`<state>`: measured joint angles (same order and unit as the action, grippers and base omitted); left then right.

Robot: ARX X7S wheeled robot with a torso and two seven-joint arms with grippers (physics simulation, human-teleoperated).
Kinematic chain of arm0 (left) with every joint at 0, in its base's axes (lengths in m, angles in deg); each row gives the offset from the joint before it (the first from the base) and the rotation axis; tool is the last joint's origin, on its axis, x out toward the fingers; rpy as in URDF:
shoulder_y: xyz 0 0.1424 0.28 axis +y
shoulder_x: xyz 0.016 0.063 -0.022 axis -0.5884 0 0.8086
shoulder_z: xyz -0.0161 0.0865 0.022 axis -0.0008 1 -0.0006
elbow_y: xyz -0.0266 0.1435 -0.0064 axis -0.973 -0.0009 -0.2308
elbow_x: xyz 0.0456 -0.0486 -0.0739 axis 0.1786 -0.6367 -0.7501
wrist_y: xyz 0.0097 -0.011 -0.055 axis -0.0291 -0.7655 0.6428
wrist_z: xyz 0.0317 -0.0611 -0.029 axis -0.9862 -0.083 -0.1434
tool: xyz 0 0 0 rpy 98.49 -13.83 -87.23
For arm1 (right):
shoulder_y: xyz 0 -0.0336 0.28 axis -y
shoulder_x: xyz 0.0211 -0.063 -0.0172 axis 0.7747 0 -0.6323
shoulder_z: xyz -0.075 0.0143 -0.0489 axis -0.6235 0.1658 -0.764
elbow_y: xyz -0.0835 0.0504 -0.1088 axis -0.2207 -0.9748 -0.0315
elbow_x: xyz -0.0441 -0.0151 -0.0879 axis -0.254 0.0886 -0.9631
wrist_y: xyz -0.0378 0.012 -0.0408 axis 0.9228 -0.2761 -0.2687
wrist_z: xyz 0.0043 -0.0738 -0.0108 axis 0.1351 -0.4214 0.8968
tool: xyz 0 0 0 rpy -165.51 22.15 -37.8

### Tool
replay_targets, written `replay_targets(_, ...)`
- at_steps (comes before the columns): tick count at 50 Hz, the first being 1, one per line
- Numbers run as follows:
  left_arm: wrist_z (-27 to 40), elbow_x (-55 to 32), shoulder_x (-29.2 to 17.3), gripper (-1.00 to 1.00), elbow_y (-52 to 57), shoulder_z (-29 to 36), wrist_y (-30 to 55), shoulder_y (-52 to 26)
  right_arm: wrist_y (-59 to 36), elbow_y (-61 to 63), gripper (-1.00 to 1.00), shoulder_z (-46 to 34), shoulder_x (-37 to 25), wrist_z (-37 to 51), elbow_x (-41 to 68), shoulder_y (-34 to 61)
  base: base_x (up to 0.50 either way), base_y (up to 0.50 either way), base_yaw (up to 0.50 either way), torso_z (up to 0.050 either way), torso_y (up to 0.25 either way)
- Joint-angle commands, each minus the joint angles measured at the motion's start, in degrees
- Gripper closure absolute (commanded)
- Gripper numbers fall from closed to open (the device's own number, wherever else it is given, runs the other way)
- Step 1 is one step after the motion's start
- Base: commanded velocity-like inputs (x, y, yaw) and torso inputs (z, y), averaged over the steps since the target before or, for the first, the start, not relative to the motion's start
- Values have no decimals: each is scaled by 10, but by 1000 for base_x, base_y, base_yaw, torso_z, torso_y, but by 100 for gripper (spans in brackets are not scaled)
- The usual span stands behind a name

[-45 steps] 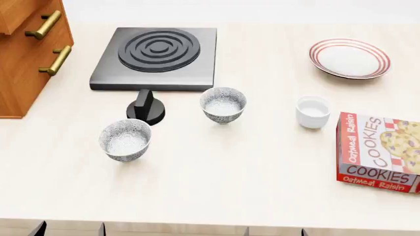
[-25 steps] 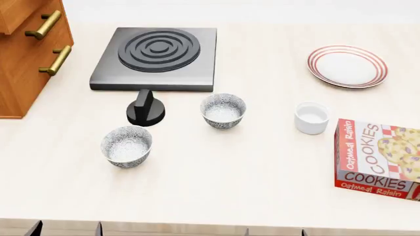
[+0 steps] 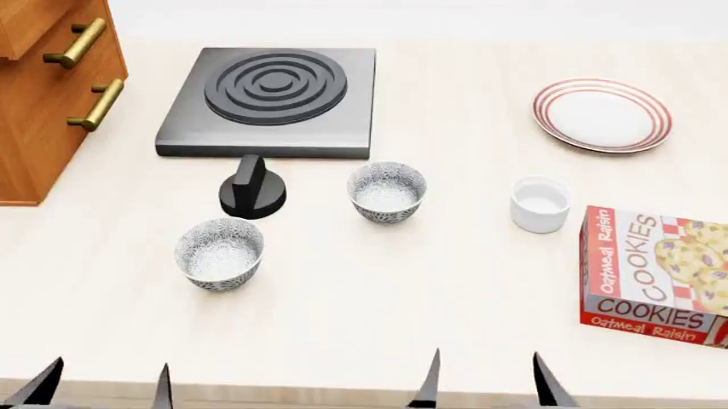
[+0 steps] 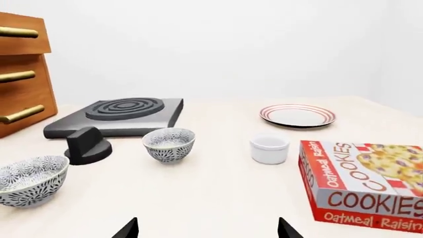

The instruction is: Pick the akita bowl next to the ramekin and place it on the plate.

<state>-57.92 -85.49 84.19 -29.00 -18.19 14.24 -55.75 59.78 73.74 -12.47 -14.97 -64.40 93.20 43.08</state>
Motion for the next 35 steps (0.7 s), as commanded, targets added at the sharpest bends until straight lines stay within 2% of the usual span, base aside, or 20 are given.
replay_targets(1, -19, 10, -27, -100, 217, 4, 170, 1, -164, 189, -100, 11, -20, 3, 17, 14, 0, 0, 0, 0, 0)
replay_targets(2, -17, 13, -30, -100, 248, 4, 202, -4, -208, 228, -100, 16, -23, 4, 33, 20, 0, 0, 0, 0, 0)
replay_targets(8, -23, -15, -29, -100, 337, -14, 306, -20, -308, 331, -100, 21, -30, 18, 63, 38, 0, 0, 0, 0, 0)
replay_targets(14, -22, -36, -29, -100, 411, -33, 397, -43, -367, 389, -100, 24, -37, 29, 78, 61, 0, 0, 0, 0, 0)
replay_targets(22, -17, -41, -34, -100, 440, -33, 427, -58, -409, 425, -100, 29, -44, 37, 93, 85, 0, 0, 0, 0, 0)
replay_targets(35, -8, -43, -36, -100, 432, -38, 420, -57, -406, 437, -100, 20, -52, 47, 90, 95, 0, 0, 0, 0, 0)
